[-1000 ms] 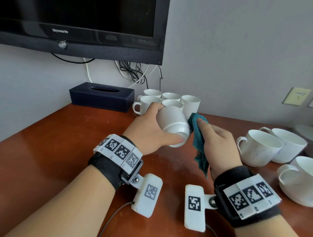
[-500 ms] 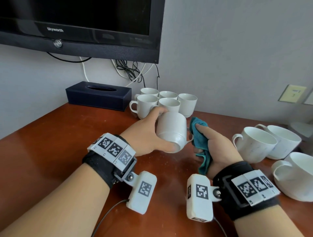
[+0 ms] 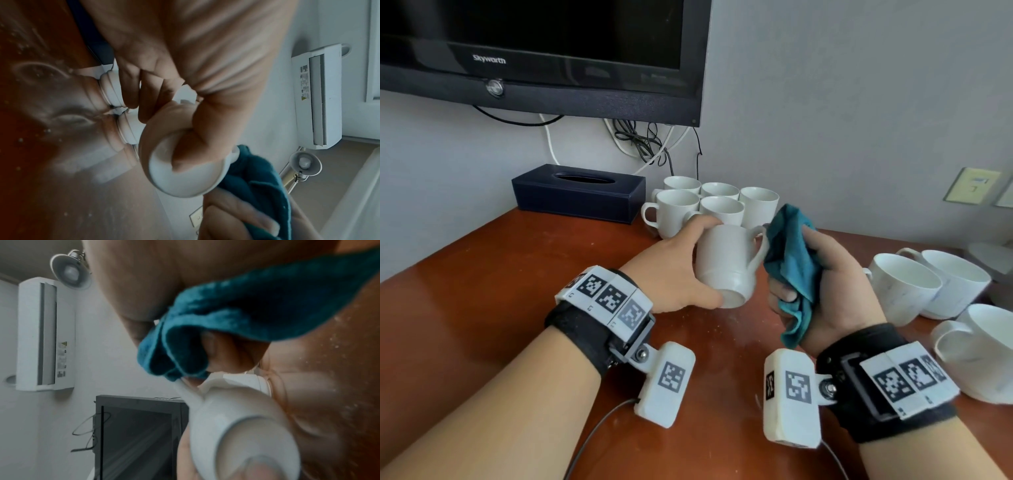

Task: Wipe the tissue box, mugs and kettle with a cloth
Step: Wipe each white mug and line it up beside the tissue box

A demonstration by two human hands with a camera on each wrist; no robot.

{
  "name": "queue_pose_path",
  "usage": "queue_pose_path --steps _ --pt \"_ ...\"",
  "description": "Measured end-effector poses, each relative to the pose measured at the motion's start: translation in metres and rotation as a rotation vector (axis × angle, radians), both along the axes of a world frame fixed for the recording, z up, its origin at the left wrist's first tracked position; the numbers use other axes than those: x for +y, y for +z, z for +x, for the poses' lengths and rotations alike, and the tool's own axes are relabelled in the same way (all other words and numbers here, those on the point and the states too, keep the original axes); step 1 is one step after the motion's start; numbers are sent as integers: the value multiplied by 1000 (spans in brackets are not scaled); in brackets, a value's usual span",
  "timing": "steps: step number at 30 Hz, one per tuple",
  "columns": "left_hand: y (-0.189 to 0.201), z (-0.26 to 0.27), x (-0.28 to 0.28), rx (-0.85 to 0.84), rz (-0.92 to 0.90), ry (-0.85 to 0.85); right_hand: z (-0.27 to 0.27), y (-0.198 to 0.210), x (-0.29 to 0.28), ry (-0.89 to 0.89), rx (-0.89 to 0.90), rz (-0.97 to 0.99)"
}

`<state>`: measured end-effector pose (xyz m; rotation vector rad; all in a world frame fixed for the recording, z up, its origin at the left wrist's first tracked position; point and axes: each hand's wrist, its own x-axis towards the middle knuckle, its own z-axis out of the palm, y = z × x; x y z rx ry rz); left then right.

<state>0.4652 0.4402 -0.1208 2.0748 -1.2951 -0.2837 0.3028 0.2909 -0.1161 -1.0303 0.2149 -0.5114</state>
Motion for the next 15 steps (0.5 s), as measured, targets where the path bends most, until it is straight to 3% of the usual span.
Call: queue_pose_path --steps 4,7,11,15 --pt "-2 -1 1 88 -29 -16 0 -3 -1 -83 111 33" --pt "-3 -1 1 130 -43 -38 3 -9 -2 -162 227 -87" --pt "-5 0 3 182 -37 -70 2 -12 2 -117 343 -175" --pt "-4 0 3 209 -40 -104 -1 -6 7 -119 293 -170"
